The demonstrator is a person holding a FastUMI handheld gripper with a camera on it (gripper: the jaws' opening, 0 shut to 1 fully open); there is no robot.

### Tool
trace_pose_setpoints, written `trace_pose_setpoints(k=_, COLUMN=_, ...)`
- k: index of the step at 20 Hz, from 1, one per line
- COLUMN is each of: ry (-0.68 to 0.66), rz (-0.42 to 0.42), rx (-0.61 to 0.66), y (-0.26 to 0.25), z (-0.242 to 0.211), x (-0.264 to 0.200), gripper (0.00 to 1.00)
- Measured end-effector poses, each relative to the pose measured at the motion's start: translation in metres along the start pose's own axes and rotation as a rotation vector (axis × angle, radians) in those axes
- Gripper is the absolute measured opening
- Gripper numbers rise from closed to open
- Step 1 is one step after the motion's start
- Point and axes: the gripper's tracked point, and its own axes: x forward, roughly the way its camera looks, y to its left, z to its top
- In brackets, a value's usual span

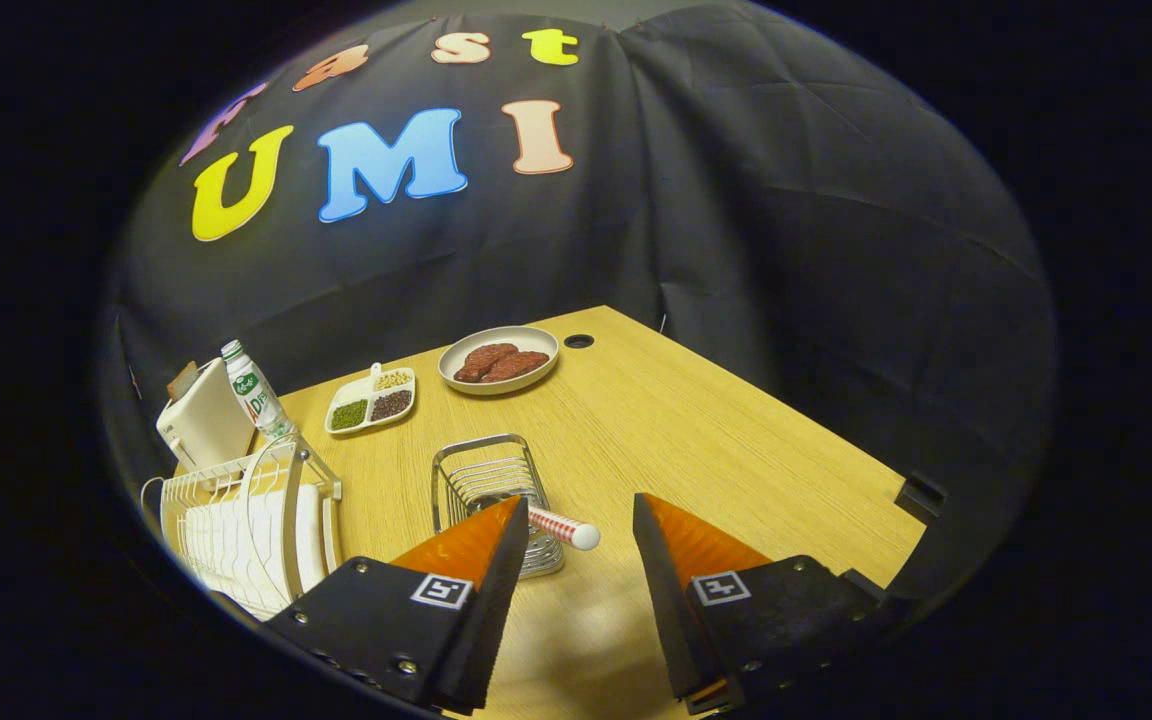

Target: Take the plate from the dish rack, then take the spoon from the basket and place it into the plate.

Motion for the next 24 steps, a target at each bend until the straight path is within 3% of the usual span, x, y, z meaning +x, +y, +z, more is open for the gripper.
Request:
trace_pose_setpoints(k=2, ry=0.004, rz=0.029, rx=0.005, y=0.0, z=-0.001, x=0.005, gripper=0.65)
trace_pose_setpoints(k=4, ry=0.016, rz=0.047, rx=-0.006, y=0.002, z=-0.005, x=0.006, gripper=0.43)
trace_pose_setpoints(k=15, ry=0.014, rz=0.025, rx=-0.077, y=0.006, z=0.0, x=0.001, gripper=0.43)
trace_pose_setpoints(k=24, ry=0.014, rz=0.143, rx=-0.125, y=0.043, z=-0.009, x=-0.005, gripper=0.45)
